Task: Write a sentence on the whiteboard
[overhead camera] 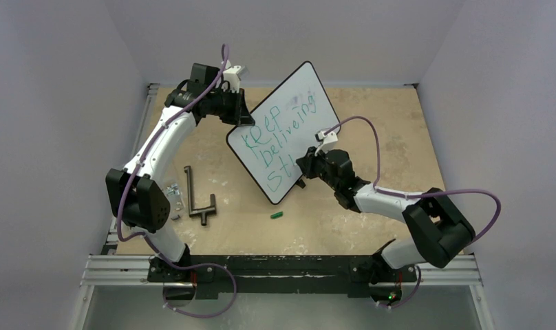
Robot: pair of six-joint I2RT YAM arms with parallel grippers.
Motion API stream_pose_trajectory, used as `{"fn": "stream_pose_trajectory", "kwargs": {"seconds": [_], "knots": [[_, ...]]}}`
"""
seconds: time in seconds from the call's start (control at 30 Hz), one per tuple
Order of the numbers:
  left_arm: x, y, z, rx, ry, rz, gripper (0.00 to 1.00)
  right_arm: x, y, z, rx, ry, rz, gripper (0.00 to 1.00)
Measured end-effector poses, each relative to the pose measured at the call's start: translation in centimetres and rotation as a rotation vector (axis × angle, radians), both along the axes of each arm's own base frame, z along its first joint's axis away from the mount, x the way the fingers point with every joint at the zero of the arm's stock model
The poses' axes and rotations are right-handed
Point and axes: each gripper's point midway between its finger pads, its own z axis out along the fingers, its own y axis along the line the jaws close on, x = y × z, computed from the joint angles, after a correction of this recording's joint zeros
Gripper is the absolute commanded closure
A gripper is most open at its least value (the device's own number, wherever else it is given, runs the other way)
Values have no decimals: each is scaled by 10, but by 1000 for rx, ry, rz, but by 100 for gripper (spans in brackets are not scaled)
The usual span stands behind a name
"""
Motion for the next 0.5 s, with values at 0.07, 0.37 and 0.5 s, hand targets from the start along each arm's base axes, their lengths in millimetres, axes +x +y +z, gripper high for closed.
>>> {"fn": "stream_pose_trajectory", "kwargs": {"seconds": [0.07, 0.37, 0.5], "knots": [[0, 0, 0, 0, -1, 0, 100, -4, -3, -8, -7, 18, -2, 100], [0, 0, 0, -1, -1, 0, 100, -10, -6, -17, -13, 48, -1, 100], [0, 0, 0, 0, -1, 0, 100, -10, -5, -16, -17, 54, 1, 100]]}}
